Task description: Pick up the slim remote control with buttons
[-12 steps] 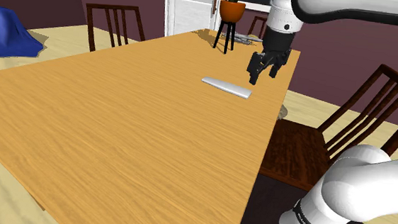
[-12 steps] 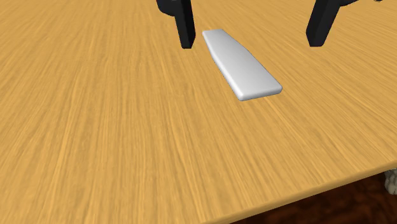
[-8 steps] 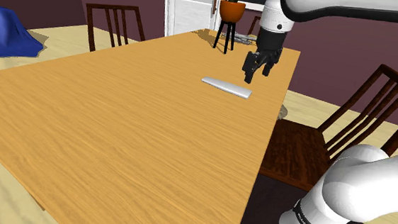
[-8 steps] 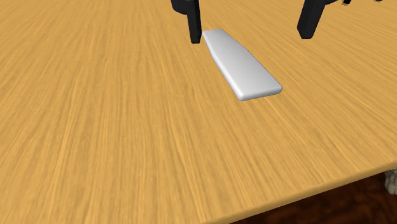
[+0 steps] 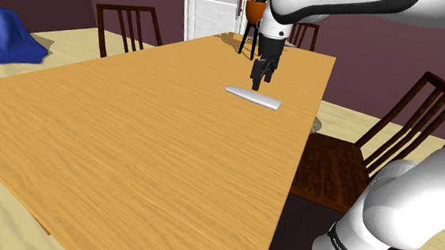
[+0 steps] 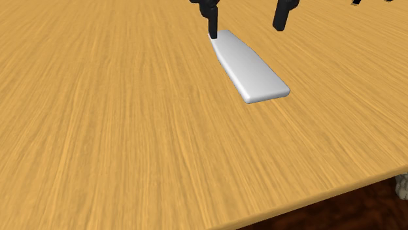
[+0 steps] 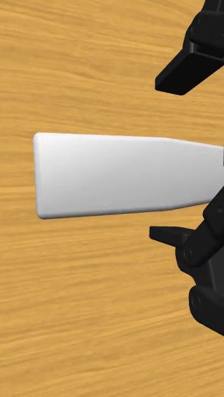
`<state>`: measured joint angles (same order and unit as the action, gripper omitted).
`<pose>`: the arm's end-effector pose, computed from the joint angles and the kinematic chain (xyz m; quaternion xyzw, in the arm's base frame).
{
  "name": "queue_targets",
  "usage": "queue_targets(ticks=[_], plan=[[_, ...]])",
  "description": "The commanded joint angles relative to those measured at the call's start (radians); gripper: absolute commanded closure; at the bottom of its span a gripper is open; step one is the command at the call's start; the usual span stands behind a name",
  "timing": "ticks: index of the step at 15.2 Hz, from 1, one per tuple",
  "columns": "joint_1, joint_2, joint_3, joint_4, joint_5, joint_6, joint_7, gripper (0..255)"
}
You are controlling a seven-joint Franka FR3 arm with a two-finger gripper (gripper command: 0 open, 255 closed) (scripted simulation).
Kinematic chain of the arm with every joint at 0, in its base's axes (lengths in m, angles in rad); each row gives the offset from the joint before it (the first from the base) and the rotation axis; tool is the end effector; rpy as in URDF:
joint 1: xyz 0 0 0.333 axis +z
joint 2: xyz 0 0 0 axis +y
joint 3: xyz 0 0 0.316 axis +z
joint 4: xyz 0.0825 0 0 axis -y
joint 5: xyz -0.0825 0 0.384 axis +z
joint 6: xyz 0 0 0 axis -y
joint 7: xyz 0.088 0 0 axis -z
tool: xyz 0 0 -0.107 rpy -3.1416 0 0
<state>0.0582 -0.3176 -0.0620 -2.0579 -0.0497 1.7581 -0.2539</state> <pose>0.4621 -0.0093 0.5698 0.9913 0.1305 0.0067 0.0158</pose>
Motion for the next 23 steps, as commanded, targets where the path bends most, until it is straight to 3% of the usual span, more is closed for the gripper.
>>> queue_targets(ticks=[1, 11, 12, 23], plan=[[0.013, 0.087, -0.016, 0.061, 0.018, 0.007, -0.087, 0], [0.014, 0.108, -0.018, -0.023, 0.022, 0.109, -0.101, 0], [0.013, 0.109, -0.019, -0.022, 0.022, 0.11, -0.102, 255], [0.014, 0.105, -0.018, 0.001, 0.022, 0.082, -0.101, 255]])
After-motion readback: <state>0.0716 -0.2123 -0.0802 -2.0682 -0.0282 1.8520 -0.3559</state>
